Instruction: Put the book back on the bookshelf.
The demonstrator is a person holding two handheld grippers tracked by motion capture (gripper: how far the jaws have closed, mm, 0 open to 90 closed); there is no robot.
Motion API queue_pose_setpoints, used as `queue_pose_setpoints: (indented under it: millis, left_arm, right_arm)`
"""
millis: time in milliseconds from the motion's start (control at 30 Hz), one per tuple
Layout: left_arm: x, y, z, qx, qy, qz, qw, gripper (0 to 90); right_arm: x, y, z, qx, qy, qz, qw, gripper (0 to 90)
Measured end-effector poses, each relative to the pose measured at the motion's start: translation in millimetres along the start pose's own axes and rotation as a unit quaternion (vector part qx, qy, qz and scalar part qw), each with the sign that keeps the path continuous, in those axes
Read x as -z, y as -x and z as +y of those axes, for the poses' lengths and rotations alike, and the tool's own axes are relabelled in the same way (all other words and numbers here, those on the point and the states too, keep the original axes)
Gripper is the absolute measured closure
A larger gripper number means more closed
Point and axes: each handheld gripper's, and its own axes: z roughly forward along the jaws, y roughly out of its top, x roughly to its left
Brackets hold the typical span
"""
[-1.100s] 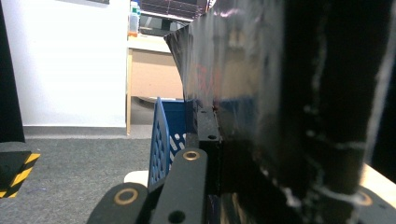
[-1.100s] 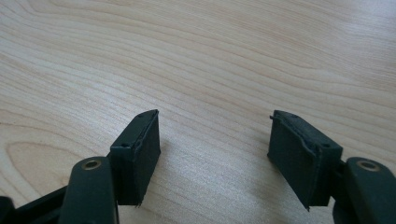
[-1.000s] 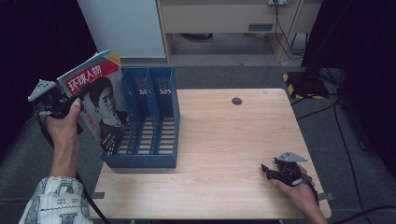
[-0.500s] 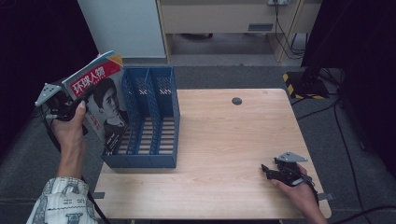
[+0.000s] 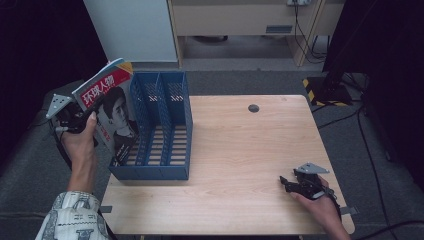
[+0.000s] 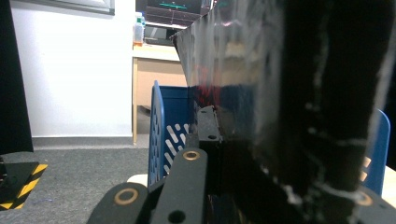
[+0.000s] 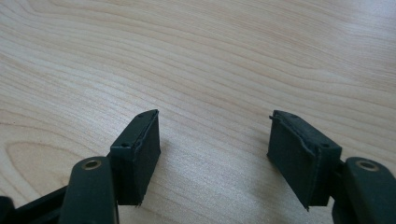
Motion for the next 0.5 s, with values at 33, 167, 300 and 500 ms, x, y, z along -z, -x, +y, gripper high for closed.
queue_pose_setpoints:
  millis: [33,167,300,500]
  left_arm:
    - [0.1,-0.3,-1.2,0.002,0.001,0.000,1.0000,86.5]
    - [0.0,-0.8,-4.4,-0.001,0.002,-0.001,1.0000,86.6]
    - [1.7,-0.8,-7.5,-0.001,0.005,-0.001,1.0000,86.5]
    - [2.2,0.2,-14.0,-0.008,-0.005,0.002,1.0000,86.6]
  right_arm:
    - [0.0,0.0,0.0,0.000,0.000,0.000,1.0000,34.2]
    - [0.0,0.1,-0.1,0.001,0.000,0.000,1.0000,34.2]
    - [0.0,0.1,-0.1,0.000,0.000,0.000,1.0000,34.2]
    - [0.0,0.1,-0.1,0.000,0.000,0.000,1.0000,34.2]
